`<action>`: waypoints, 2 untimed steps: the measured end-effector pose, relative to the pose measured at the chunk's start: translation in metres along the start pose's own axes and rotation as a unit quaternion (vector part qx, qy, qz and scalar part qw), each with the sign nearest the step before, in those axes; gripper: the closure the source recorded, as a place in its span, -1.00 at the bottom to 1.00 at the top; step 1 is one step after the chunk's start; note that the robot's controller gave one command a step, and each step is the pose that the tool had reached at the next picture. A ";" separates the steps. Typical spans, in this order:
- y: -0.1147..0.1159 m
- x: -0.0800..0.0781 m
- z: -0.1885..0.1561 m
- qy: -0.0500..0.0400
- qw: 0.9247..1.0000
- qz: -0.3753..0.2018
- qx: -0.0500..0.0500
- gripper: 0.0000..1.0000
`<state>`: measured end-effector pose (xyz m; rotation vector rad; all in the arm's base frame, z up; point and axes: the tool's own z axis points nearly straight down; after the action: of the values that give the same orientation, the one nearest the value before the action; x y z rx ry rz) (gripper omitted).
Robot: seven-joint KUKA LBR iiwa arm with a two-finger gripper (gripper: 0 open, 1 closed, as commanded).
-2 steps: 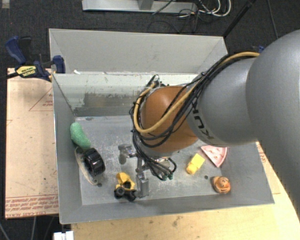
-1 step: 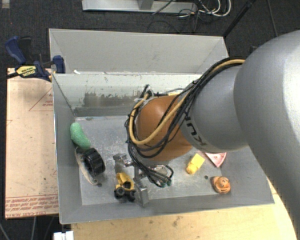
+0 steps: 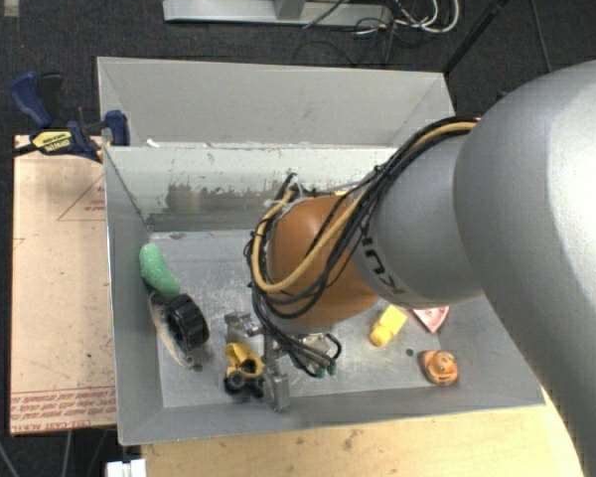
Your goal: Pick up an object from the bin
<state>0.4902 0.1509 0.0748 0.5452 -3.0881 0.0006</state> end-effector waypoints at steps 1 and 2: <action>0.000 0.000 0.000 0.000 1.000 0.000 0.000 1.00; -0.001 -0.030 0.000 -0.006 1.000 0.000 0.000 1.00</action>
Offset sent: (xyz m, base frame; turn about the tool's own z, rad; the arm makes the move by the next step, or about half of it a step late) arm 0.0321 0.0096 -0.0048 -0.0008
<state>0.5185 0.1604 0.0743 0.5473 -3.0995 -0.0032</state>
